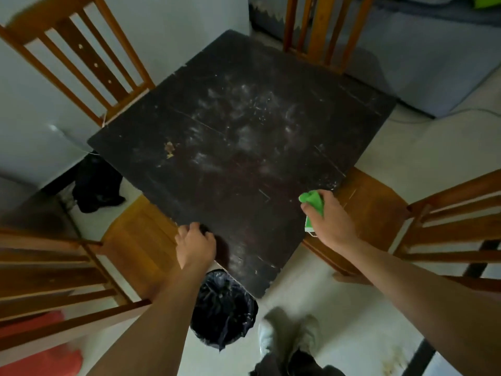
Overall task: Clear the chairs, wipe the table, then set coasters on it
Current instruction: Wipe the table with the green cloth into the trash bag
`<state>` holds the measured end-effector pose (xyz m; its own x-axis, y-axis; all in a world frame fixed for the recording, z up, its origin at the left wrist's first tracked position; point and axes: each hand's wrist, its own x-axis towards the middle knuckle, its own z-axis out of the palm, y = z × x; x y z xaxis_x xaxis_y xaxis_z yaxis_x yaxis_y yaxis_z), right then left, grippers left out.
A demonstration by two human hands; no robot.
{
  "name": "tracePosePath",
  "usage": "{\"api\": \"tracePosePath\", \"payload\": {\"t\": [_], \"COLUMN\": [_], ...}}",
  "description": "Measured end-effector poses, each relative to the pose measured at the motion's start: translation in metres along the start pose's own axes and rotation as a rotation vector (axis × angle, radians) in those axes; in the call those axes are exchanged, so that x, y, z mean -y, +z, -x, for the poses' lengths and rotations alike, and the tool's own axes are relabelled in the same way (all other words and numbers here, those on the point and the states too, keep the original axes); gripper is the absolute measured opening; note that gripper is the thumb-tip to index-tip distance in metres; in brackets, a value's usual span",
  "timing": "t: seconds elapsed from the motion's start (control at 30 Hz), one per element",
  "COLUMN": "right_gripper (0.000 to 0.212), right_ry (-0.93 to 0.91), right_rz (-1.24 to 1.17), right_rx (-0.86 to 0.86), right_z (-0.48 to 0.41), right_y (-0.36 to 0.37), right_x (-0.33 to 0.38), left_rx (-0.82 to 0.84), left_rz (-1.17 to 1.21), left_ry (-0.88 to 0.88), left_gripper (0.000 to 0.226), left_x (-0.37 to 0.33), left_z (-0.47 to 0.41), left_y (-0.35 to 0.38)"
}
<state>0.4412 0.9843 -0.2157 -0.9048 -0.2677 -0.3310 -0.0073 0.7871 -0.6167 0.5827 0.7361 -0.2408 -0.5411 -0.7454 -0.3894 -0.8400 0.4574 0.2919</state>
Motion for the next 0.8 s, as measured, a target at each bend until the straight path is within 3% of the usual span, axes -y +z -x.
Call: {"api": "tracePosePath", "payload": {"t": [0.1, 0.23, 0.3, 0.43, 0.53, 0.7, 0.73, 0.8], "right_gripper": [0.05, 0.036, 0.034, 0.043, 0.044, 0.028, 0.025, 0.021], "right_ry": [0.09, 0.172, 0.189, 0.139, -0.045, -0.364, -0.375, -0.311], "right_rz": [-0.066, 0.043, 0.1, 0.288, 0.408, 0.195, 0.119, 0.022], "right_rx": [-0.083, -0.325, -0.359, -0.283, -0.259, 0.059, 0.085, -0.036], "right_z": [-0.034, -0.083, -0.103, -0.118, -0.094, -0.065, -0.069, -0.082], "right_y": [-0.019, -0.053, -0.055, -0.013, 0.039, 0.093, 0.09, 0.068], "right_x": [-0.003, -0.022, -0.032, -0.031, -0.005, 0.046, 0.049, 0.048], "left_rx": [-0.056, -0.212, -0.3, -0.39, -0.398, -0.357, -0.352, -0.358], "left_rz": [-0.057, -0.093, -0.073, -0.013, 0.008, 0.009, 0.005, 0.005], "left_ry": [0.026, 0.025, 0.059, 0.103, 0.09, 0.078, 0.078, 0.076], "left_gripper": [0.041, 0.043, 0.045, 0.051, 0.05, 0.05, 0.05, 0.05], "left_x": [-0.011, -0.017, -0.012, -0.003, -0.004, -0.004, -0.005, -0.004], "left_z": [-0.022, -0.038, -0.038, -0.041, -0.045, -0.046, -0.046, -0.046], "left_y": [0.004, 0.026, 0.045, 0.064, 0.065, 0.063, 0.062, 0.061]}}
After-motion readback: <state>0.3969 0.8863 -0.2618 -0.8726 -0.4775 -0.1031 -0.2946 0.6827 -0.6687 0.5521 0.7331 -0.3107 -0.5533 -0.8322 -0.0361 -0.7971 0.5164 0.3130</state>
